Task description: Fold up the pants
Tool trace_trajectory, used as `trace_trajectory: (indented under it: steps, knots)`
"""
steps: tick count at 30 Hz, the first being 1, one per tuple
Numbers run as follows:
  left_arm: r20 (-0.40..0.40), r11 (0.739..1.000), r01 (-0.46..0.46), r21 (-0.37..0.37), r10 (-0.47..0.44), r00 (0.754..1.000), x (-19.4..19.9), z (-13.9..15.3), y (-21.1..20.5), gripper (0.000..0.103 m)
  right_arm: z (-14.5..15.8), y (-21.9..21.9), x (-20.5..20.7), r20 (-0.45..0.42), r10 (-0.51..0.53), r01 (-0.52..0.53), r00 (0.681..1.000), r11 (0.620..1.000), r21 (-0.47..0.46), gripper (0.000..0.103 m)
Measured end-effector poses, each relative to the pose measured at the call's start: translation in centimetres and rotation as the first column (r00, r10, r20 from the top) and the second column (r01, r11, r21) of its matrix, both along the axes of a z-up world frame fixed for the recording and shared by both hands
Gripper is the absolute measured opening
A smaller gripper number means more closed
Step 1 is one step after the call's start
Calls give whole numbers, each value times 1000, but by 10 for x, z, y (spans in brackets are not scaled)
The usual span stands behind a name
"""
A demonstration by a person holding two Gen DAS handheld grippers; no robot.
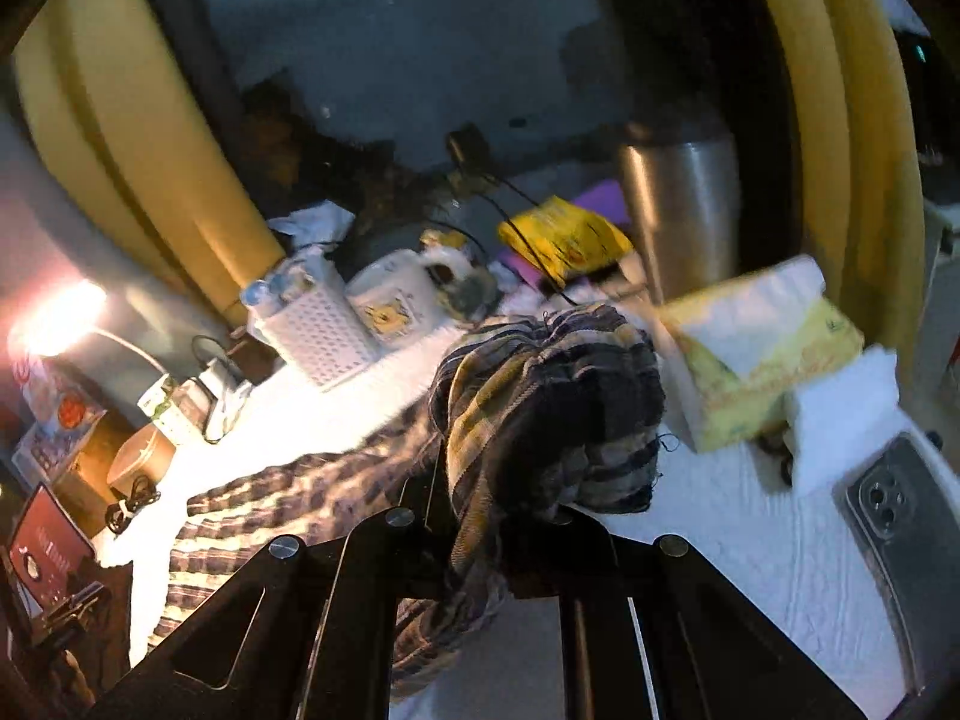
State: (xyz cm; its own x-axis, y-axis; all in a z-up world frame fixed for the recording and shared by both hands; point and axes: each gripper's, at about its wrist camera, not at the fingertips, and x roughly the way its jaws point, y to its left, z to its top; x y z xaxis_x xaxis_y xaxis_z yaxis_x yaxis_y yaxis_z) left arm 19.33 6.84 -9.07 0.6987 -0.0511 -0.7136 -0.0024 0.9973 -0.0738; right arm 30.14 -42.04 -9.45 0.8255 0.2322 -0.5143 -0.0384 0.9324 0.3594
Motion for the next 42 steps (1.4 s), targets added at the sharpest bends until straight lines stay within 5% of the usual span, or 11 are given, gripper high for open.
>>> trace_trajectory:
  steps: [7, 15, 24, 33, 36, 37, 39, 42]
  knots:
    - [19, 999, 35, 7, -35, 999, -7, -3, 9, 39, 41, 60, -12, 87, 126, -121, 988, 991, -60, 11]
    - [41, 999, -2, -40, 4, 999, -17, -4, 39, 39, 48, 148, -15, 81, 281, -268, 956, 953, -142, 11]
    - [34, 997, -28, -65, 31, 999, -27, -11, 62, 39, -8, 273, -24, -53, 487, -486, 872, 846, -219, 11]
    - [31, 997, -49, -62, 51, 998, -34, -12, 72, 39, -52, 316, -22, -194, 517, -552, 834, 795, -252, 13]
    - [31, 997, -49, -62, 51, 998, -33, -12, 71, 39, -47, 320, -22, -195, 538, -572, 820, 777, -264, 28]
    - [32, 997, -47, -62, 49, 998, -33, -12, 71, 39, -45, 324, -22, -193, 545, -578, 816, 772, -264, 55]
    - [37, 997, -41, -59, 43, 998, -31, -10, 66, 39, -40, 323, -27, -164, 583, -605, 796, 759, -240, 85]
    - [43, 998, -28, -55, 30, 999, -27, -6, 57, 38, -34, 323, -36, -140, 619, -633, 773, 738, -236, 85]
